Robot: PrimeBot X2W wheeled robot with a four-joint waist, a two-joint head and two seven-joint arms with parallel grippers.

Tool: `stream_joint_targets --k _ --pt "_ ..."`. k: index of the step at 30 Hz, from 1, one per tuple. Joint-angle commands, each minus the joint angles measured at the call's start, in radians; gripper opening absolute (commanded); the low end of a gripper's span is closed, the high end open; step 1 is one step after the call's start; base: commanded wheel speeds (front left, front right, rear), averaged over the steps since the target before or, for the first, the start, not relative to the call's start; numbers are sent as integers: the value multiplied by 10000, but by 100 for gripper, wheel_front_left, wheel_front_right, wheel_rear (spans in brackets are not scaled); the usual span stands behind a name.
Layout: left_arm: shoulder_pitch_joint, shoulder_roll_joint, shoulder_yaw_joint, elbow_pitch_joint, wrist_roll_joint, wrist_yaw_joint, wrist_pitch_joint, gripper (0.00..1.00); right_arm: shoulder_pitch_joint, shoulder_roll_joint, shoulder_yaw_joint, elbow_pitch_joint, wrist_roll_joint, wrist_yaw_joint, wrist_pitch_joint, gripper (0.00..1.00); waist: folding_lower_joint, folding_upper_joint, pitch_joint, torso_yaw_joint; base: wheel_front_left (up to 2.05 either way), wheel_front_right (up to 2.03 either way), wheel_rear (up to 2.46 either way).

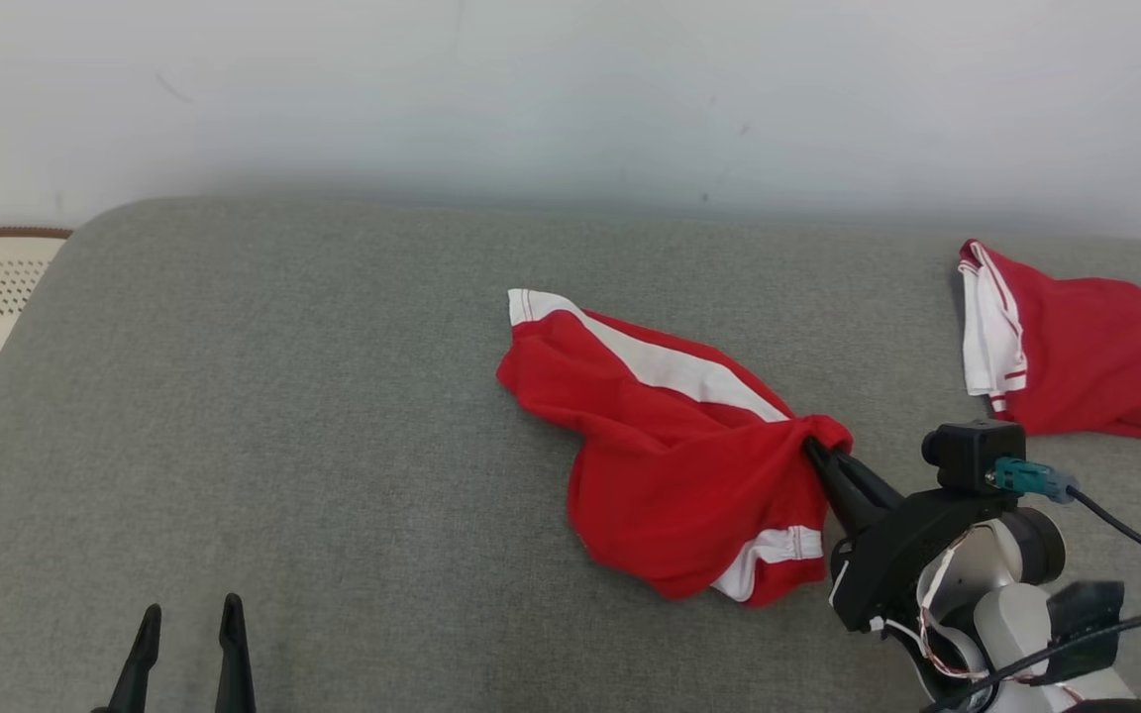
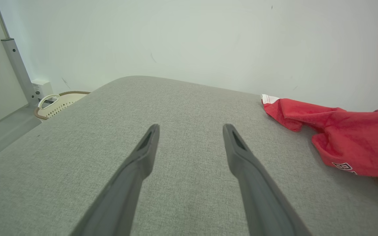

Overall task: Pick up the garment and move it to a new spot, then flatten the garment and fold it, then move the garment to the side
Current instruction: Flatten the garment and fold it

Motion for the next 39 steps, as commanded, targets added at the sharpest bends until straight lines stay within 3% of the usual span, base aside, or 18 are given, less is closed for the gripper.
stream_joint_targets --k 1,5,6,7,8,14,24,28,39 --pt "-127 -21 11 46 66 -29 -47 100 -228 -66 6 452 38 -11 -162 0 0 -1 99 145 0 0 0" --pt "-133 -42 58 91 104 -81 -47 100 -479 -31 189 1414 141 -11 -294 0 0 -1 123 182 0 0 0" --pt "-121 -61 73 97 117 -65 -47 100 -530 -48 260 1589 105 -11 -247 11 0 -1 121 172 0 0 0" --pt "-105 -78 89 101 131 -56 -47 100 -602 -17 303 1673 122 -11 -343 49 0 -1 121 148 0 0 0" --pt "-88 -90 106 110 147 -45 -47 100 -618 43 334 1757 230 -11 -390 100 0 -1 118 111 0 0 0" --pt "12 -167 178 134 171 -78 -48 100 -245 -101 338 1557 279 -11 -860 100 0 -1 30 -224 0 0 0" --pt "-5 -231 269 6 274 -169 -48 100 925 -217 -309 -265 -65 -11 -1026 100 0 -1 138 -766 0 0 0" --pt "-73 -241 273 1 318 -220 -48 100 1301 -69 -654 -921 -392 -11 -1023 100 0 -1 188 -851 0 0 0" --pt "-29 -274 201 57 388 -289 -48 100 2025 571 -1430 -1727 -1360 -11 -2407 100 0 -1 26 -932 0 0 0"
